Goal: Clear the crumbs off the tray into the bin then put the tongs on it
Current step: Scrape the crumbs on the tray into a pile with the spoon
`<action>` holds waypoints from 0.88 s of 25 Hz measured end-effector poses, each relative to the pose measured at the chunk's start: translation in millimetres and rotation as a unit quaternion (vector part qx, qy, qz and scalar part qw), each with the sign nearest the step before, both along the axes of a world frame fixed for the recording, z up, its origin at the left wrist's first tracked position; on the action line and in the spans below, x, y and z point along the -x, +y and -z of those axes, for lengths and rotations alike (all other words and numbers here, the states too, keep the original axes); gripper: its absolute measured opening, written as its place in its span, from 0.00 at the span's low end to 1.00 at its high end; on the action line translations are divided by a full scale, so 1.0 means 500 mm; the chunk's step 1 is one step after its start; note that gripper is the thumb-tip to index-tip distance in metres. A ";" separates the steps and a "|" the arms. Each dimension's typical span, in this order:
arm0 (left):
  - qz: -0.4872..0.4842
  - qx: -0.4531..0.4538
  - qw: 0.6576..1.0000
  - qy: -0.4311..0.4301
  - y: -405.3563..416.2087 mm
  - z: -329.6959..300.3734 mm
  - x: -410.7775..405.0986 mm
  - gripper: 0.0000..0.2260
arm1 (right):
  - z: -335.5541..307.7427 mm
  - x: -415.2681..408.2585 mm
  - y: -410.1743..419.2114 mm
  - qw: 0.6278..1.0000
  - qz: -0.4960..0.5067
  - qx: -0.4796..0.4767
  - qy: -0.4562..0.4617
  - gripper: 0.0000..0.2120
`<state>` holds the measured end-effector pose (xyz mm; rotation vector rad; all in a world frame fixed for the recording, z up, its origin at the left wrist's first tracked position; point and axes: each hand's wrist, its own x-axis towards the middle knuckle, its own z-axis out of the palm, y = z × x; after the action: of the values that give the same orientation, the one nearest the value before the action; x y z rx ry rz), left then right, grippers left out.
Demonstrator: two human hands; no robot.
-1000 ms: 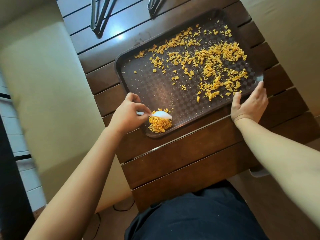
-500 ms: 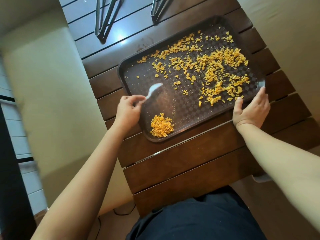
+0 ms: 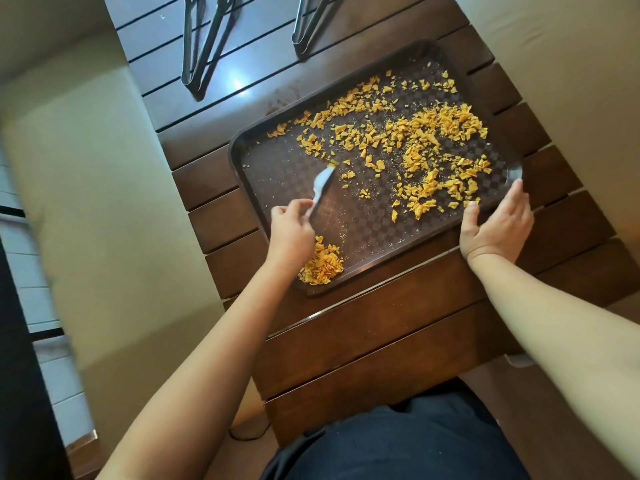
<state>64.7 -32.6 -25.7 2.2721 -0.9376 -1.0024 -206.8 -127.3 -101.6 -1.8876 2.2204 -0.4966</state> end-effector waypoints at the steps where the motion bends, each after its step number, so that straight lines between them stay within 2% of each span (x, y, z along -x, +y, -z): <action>1: 0.013 -0.002 1.000 0.011 -0.002 -0.001 0.005 0.15 | 0.000 0.000 0.000 1.000 -0.001 0.000 -0.001 0.37; 3: -0.025 0.018 1.000 0.006 -0.018 -0.009 -0.011 0.15 | 0.001 -0.001 0.000 1.000 0.000 0.000 -0.001 0.37; 5: -0.116 0.036 0.992 -0.023 -0.039 -0.024 -0.047 0.15 | 0.001 0.000 0.001 1.000 0.000 -0.001 0.001 0.37; 8: -0.186 0.016 0.981 -0.044 -0.066 -0.035 -0.093 0.16 | 0.000 -0.001 0.002 1.000 -0.002 0.000 -0.002 0.37; 15: -0.116 0.019 0.993 -0.020 -0.119 -0.012 -0.068 0.15 | -0.002 -0.001 0.002 1.000 0.000 -0.001 -0.003 0.37; 19: -0.011 0.020 1.000 -0.011 -0.082 -0.006 -0.027 0.14 | -0.004 -0.002 0.002 1.000 0.002 -0.003 0.000 0.37; 20: -0.004 0.023 1.000 -0.013 -0.069 -0.004 -0.029 0.14 | -0.004 -0.002 0.002 1.000 0.002 -0.004 -0.001 0.37; 22: -0.066 0.040 0.996 -0.038 -0.051 -0.002 -0.051 0.14 | -0.005 -0.003 0.003 1.000 0.002 -0.007 -0.001 0.36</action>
<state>90.0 -58.3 -24.7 2.2857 -0.8299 -0.8117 -205.4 -125.8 -99.0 -1.8760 2.2211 -0.4818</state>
